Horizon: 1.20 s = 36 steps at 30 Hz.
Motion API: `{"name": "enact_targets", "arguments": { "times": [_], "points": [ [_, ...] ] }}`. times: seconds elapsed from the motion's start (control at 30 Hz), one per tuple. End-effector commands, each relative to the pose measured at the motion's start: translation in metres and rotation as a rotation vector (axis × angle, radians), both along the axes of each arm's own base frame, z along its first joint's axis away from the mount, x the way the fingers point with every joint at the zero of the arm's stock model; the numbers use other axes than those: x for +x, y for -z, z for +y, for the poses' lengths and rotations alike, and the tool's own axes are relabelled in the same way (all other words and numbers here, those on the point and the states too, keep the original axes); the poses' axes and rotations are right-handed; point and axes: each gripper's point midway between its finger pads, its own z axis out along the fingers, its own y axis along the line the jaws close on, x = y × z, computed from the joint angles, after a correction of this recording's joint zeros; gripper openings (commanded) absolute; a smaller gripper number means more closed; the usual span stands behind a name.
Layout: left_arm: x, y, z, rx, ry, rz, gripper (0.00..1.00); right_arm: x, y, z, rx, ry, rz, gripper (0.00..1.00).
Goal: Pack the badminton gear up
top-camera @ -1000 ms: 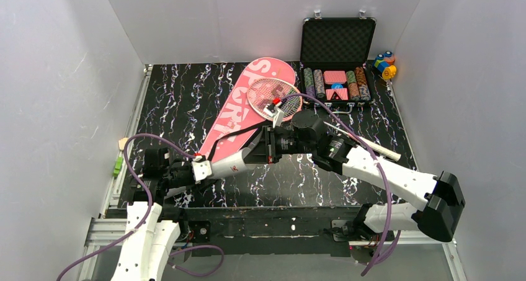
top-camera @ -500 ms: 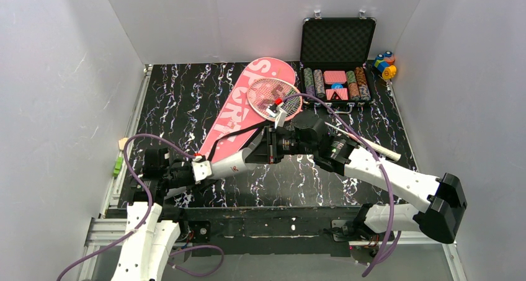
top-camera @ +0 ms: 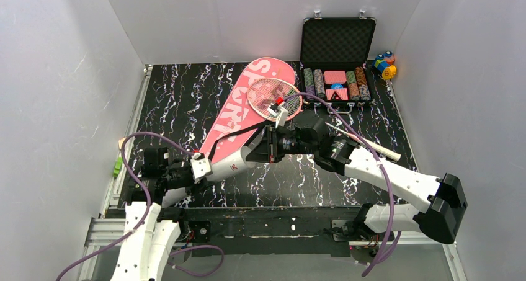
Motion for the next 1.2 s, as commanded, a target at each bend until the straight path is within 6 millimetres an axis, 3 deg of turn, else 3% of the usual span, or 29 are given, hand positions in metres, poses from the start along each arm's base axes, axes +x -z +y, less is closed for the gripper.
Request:
{"name": "enact_targets", "arguments": {
  "times": [0.0, 0.1, 0.27, 0.37, 0.5, 0.6, 0.7, 0.83, 1.0, 1.17],
  "points": [
    [-0.013, -0.064, -0.029, -0.204, 0.142, -0.094, 0.02, 0.000, 0.037, 0.003, -0.090, -0.009, 0.023, 0.15],
    [-0.012, -0.064, -0.029, -0.202, 0.142, -0.097, 0.02, 0.002, 0.032, 0.006, -0.087, -0.014, 0.014, 0.19],
    [0.003, -0.056, -0.022, -0.157, 0.083, -0.114, 0.02, 0.013, 0.022, -0.003, -0.119, 0.037, -0.026, 0.37],
    [0.036, -0.049, -0.007, -0.114, -0.086, -0.109, 0.04, 0.042, 0.004, -0.032, -0.136, 0.165, -0.065, 0.53],
    [0.084, -0.038, 0.022, -0.029, -0.315, -0.094, 0.04, 0.081, -0.026, -0.087, -0.128, 0.386, -0.124, 0.75],
    [0.120, -0.026, 0.048, 0.073, -0.466, -0.070, 0.02, 0.098, -0.032, -0.125, -0.179, 0.519, -0.167, 0.80],
    [0.160, -0.012, 0.088, 0.217, -0.665, -0.061, 0.00, 0.100, -0.023, -0.149, -0.262, 0.586, -0.162, 0.81],
    [0.198, 0.019, 0.129, 0.405, -0.829, -0.006, 0.00, 0.090, 0.004, -0.160, -0.310, 0.595, -0.108, 0.82],
    [0.227, 0.042, 0.142, 0.456, -0.930, 0.091, 0.00, 0.084, 0.031, -0.172, -0.341, 0.638, -0.055, 0.84],
    [0.251, 0.064, 0.146, 0.477, -0.995, 0.191, 0.10, 0.079, 0.053, -0.182, -0.407, 0.655, -0.019, 0.86]
  ]
}}
